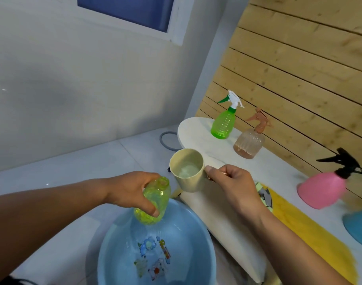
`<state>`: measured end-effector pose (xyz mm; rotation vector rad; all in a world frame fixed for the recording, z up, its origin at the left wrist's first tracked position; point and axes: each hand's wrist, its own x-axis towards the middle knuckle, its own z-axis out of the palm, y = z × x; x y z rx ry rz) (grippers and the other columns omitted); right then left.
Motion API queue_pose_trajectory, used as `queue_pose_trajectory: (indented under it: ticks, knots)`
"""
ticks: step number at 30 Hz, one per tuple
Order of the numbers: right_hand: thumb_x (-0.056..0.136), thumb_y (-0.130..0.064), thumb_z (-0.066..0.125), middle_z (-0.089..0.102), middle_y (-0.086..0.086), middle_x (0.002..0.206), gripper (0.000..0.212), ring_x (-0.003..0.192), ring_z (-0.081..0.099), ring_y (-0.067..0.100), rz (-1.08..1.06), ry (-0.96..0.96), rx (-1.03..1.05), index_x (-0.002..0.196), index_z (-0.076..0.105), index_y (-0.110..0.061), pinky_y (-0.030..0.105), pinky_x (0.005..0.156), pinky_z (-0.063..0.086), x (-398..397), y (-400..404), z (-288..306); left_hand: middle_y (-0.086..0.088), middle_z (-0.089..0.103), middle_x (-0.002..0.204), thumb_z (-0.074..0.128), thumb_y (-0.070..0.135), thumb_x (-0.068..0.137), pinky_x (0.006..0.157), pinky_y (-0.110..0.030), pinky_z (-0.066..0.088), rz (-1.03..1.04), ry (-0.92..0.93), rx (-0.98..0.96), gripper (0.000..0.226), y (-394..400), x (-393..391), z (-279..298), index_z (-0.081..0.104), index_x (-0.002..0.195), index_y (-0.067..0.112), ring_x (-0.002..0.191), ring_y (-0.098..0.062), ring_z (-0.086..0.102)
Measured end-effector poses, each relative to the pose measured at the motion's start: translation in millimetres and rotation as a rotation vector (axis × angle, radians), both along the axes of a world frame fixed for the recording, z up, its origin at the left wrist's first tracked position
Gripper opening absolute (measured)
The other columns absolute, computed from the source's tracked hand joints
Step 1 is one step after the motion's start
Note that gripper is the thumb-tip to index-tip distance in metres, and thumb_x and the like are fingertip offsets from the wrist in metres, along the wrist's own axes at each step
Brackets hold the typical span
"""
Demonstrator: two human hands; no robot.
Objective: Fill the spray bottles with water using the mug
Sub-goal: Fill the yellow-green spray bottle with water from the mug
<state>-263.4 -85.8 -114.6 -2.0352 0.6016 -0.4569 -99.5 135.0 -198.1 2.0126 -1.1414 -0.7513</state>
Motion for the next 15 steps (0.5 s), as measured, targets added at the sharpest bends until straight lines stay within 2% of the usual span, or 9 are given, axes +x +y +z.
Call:
queue_pose_trajectory:
  ticks: [4,8,15]
  knots:
    - [0.086,-0.042,0.076,0.040,-0.013,0.051,0.045,0.050,0.032,0.006,-0.005,-0.018,-0.125,0.068,0.058,-0.005,0.026,0.053,0.030,0,0,5,0.019,0.073,0.107,0.096,0.042,0.067,0.095,-0.036,0.059,0.006,0.004,0.004,0.053,-5,-2,-1,0.064,0.110,0.040,0.103,-0.003,0.070]
    - [0.087,-0.042,0.076,0.041,-0.012,0.049,0.043,0.050,0.033,0.007,0.002,-0.036,-0.194,0.063,0.054,-0.013,0.028,0.054,0.031,-2,0,9,0.016,0.074,0.107,0.096,0.047,0.067,0.096,-0.038,0.059,-0.003,0.014,0.011,0.054,-8,-4,-3,0.065,0.110,0.038,0.103,-0.005,0.071]
    - [0.087,-0.046,0.074,0.043,-0.012,0.050,0.042,0.053,0.036,0.010,-0.001,-0.055,-0.305,0.068,0.057,-0.013,0.030,0.055,0.032,-6,1,15,0.014,0.076,0.107,0.095,0.045,0.071,0.098,-0.039,0.059,-0.022,0.071,0.001,0.051,-11,-9,0,0.067,0.111,0.034,0.103,-0.006,0.073]
